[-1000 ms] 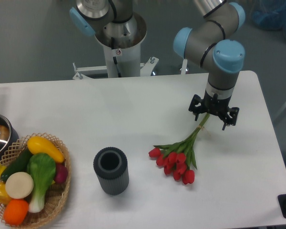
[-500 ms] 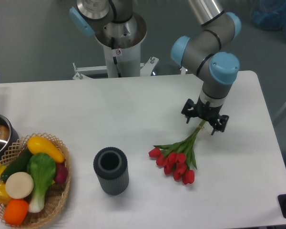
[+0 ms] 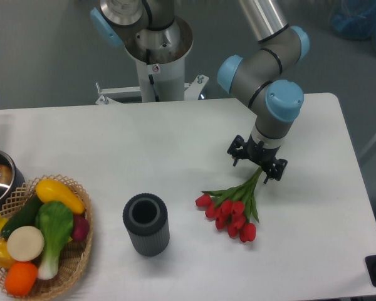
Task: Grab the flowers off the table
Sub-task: 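Lower the open gripper down onto the tulip stems, then close the gripper around the green tulip stems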
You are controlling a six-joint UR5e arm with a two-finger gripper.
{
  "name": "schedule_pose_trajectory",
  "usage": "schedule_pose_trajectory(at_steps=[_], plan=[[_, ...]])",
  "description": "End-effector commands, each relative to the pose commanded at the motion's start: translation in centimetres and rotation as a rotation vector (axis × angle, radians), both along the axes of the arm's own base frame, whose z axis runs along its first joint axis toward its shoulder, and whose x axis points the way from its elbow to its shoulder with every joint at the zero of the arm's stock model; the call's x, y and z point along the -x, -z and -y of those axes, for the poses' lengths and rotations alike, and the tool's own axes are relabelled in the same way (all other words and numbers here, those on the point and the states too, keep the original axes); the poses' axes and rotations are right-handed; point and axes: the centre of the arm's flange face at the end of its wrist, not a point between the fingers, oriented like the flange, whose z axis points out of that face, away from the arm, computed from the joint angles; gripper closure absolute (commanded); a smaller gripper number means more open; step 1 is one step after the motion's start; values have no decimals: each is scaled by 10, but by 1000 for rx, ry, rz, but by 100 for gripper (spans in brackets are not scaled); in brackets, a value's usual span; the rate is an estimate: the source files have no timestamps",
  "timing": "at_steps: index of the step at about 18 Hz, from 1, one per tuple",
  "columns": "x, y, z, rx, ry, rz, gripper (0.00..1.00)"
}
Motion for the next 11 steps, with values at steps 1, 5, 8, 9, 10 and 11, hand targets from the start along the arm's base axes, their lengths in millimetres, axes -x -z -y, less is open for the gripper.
schedule_pose_trajectory(at_steps=[1,5,8,9,10,11], plan=[[0,2,0,3,2,2,0],[2,4,0,2,-2,-3,0],[1,6,1,2,-2,-3,11],[2,7,1,3,-2,-1,14],[2,7,0,2,0,-3,18],[2,6,-1,2,0,-3,22]])
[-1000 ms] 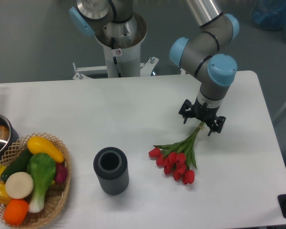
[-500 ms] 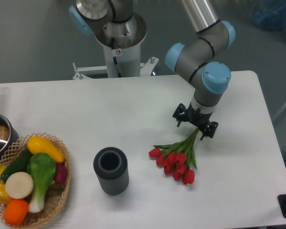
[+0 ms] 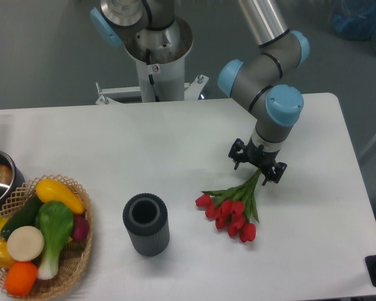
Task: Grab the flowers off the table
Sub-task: 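Close the gripper around the green tulip stems, then lift the gripped tulip bunch up off the table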
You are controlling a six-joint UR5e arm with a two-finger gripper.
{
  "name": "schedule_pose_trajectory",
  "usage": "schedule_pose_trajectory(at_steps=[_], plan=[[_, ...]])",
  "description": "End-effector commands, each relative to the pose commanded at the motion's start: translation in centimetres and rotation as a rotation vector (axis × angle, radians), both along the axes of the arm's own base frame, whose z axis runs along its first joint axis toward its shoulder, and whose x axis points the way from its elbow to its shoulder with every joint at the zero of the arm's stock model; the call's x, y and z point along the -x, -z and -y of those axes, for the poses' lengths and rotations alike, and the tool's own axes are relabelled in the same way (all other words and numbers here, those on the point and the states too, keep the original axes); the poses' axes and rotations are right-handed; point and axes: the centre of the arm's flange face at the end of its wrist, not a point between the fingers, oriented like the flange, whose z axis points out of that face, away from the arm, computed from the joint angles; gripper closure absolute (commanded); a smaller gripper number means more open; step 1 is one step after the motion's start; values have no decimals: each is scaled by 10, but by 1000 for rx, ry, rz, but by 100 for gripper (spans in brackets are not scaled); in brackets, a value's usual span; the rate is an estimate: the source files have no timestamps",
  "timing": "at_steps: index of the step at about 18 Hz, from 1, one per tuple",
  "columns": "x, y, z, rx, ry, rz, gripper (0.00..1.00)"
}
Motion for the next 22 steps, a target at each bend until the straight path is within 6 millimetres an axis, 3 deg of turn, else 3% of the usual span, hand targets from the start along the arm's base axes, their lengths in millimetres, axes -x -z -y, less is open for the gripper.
schedule_pose_trajectory(at_steps=[4,7,9,22], plan=[[1,0,1,1,-2,-1,41],[1,-1,1,1,-5,-2,68],[2,-3,-1,-3,-9,-6,76],[16,-25,-3,-25,-17,-46,90]])
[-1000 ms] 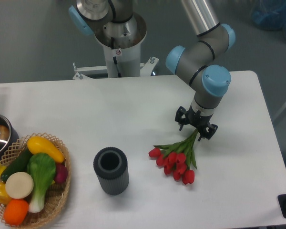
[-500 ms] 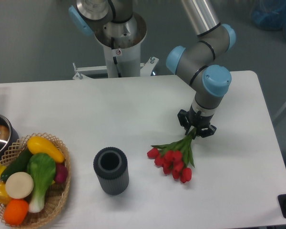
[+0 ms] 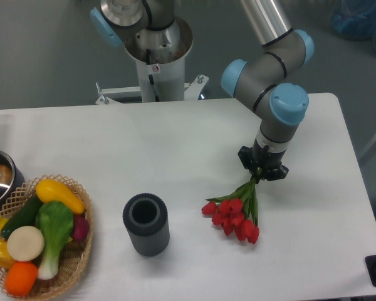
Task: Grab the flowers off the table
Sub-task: 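Lift the gripped tulip bunch up off the table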
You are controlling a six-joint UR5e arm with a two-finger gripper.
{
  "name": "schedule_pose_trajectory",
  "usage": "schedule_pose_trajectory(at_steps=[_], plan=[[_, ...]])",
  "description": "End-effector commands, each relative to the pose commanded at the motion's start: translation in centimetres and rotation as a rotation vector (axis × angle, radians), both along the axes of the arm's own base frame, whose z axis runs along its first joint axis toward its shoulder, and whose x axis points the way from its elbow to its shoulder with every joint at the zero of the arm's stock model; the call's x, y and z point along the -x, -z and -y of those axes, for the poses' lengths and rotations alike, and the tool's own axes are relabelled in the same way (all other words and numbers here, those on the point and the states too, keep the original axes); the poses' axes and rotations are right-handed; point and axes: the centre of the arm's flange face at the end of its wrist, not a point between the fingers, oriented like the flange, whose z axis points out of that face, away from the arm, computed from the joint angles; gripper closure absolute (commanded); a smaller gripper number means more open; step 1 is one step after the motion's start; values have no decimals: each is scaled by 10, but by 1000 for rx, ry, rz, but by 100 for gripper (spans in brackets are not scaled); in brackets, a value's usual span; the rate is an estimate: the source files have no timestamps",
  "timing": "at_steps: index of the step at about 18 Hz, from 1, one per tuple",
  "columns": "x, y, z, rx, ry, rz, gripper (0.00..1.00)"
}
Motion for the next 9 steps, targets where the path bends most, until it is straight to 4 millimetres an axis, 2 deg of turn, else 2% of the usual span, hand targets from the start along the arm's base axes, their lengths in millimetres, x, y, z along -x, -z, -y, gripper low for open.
schedule_pose_trajectory(at_steps=[3,6,9], plan=[[6,-9,0,-9,-3,-17,90],[8,-35,-2,-36,-4,-56,90],[8,-45,-7,-106,-1,-43,90]])
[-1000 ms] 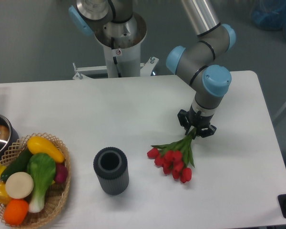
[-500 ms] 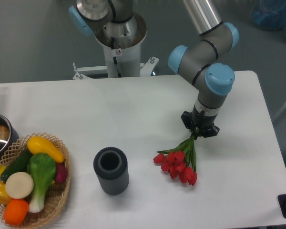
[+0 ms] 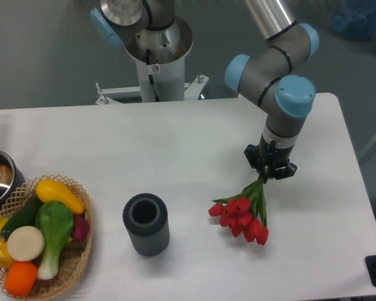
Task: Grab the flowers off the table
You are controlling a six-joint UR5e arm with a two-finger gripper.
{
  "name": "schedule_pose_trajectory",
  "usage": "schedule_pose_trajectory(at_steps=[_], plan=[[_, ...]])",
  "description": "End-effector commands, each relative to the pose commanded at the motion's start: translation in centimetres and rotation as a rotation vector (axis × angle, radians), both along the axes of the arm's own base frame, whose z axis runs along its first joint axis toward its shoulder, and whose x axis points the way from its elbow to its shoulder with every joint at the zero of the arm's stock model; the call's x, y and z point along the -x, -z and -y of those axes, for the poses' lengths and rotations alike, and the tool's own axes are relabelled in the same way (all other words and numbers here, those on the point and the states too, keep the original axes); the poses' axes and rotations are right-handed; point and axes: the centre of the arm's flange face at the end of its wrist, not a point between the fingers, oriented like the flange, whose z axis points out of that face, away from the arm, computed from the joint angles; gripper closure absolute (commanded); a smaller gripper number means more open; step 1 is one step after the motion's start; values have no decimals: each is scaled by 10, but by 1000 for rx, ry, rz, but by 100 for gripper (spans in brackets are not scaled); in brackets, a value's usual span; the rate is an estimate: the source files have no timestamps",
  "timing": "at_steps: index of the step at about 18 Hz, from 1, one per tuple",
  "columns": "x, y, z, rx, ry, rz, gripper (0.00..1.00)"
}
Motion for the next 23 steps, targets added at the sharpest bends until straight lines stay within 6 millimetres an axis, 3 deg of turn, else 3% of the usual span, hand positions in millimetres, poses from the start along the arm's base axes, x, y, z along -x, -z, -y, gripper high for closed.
schedule_pose_trajectory(at_steps=[2,11,15,21,23], plan=[[1,-10,-4,-47,-8,3,90],[15,-108,-35,-367,-29,-13,90],[28,-143,-21,-460,-74,-20,90],[39,-173,-19,-515,-110,-35,90],[40,-172,-19,-519,-110,-30,90]])
